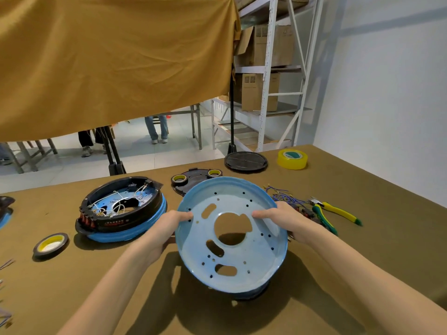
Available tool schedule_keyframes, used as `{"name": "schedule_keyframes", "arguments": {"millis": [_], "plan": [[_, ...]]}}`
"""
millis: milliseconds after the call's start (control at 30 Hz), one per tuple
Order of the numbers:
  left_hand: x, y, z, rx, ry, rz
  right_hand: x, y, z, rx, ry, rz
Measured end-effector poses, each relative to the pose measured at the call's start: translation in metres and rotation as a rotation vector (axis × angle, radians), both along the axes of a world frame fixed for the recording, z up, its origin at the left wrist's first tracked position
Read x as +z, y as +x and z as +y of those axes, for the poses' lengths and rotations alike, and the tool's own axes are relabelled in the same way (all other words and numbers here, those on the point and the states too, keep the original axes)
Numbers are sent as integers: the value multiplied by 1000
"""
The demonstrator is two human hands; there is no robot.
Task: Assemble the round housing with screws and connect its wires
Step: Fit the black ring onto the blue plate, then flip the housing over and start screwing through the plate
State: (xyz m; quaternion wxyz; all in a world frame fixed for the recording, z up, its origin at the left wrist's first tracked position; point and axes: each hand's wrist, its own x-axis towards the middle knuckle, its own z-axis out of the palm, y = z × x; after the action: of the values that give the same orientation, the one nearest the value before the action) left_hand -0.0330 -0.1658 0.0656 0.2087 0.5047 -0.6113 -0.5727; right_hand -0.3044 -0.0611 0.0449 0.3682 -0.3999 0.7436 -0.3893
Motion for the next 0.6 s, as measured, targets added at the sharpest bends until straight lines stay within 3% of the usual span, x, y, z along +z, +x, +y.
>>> {"name": "schedule_keyframes", "arguments": {"millis": [367,600], "plan": [[-23,-20,-5,-1,41,-69,-20,-16,0,-35,108,176],[-41,-15,-19,72,143,-71,-20,-34,8,-223,-54,121]]}}
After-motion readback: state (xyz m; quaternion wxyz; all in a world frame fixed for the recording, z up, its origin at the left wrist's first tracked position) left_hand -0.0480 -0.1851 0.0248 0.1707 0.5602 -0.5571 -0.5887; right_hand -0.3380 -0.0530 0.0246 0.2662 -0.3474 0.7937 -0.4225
